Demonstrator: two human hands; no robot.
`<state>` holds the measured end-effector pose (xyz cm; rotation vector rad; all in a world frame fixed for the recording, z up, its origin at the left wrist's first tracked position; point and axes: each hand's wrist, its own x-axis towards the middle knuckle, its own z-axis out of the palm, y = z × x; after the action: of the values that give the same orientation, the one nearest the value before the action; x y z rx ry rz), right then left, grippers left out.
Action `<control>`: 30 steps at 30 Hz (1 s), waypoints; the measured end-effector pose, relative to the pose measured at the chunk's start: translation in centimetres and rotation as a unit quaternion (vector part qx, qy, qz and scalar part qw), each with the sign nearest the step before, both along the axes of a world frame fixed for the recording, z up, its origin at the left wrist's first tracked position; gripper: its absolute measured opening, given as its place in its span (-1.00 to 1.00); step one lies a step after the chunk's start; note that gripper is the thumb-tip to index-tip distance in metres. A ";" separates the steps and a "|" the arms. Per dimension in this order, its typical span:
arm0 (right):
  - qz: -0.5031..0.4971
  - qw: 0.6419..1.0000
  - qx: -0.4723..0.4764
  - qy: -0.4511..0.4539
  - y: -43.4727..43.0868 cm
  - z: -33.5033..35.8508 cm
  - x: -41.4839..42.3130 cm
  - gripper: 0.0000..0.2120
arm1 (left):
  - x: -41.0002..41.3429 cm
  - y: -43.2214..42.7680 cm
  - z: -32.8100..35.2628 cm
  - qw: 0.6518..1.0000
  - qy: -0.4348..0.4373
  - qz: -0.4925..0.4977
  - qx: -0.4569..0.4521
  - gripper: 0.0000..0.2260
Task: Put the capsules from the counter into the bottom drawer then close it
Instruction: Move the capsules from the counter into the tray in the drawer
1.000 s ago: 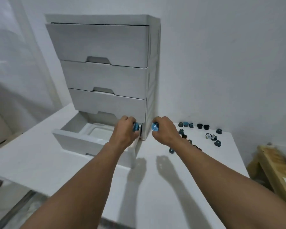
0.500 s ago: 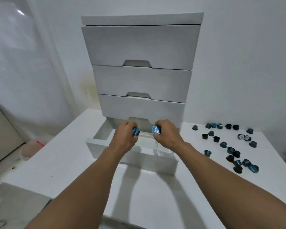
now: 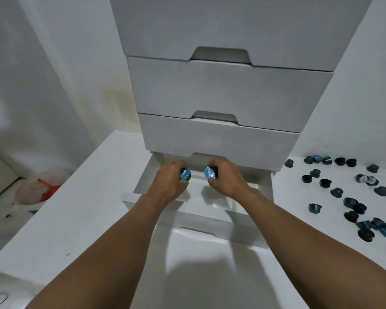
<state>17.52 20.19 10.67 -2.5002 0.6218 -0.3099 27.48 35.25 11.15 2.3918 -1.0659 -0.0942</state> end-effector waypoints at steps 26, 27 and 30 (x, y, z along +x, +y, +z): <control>-0.004 0.954 0.182 0.238 -1.2 -12.6 6.5 -0.69 | 11.0 -4.6 -12.5 0.901 0.111 -0.296 0.298 -0.62; -0.010 0.952 0.192 0.240 -1.3 -12.6 6.5 -0.70 | 11.0 -4.6 -12.6 0.900 0.115 -0.296 0.298 -0.61; -0.036 0.944 0.232 0.231 -1.3 -12.6 6.5 -0.75 | 11.3 -4.7 -12.8 0.898 0.125 -0.302 0.297 -0.58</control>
<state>24.06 18.90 -1.92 -2.0918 0.8559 0.3768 38.77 30.55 -1.66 2.3286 -1.8015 -1.0481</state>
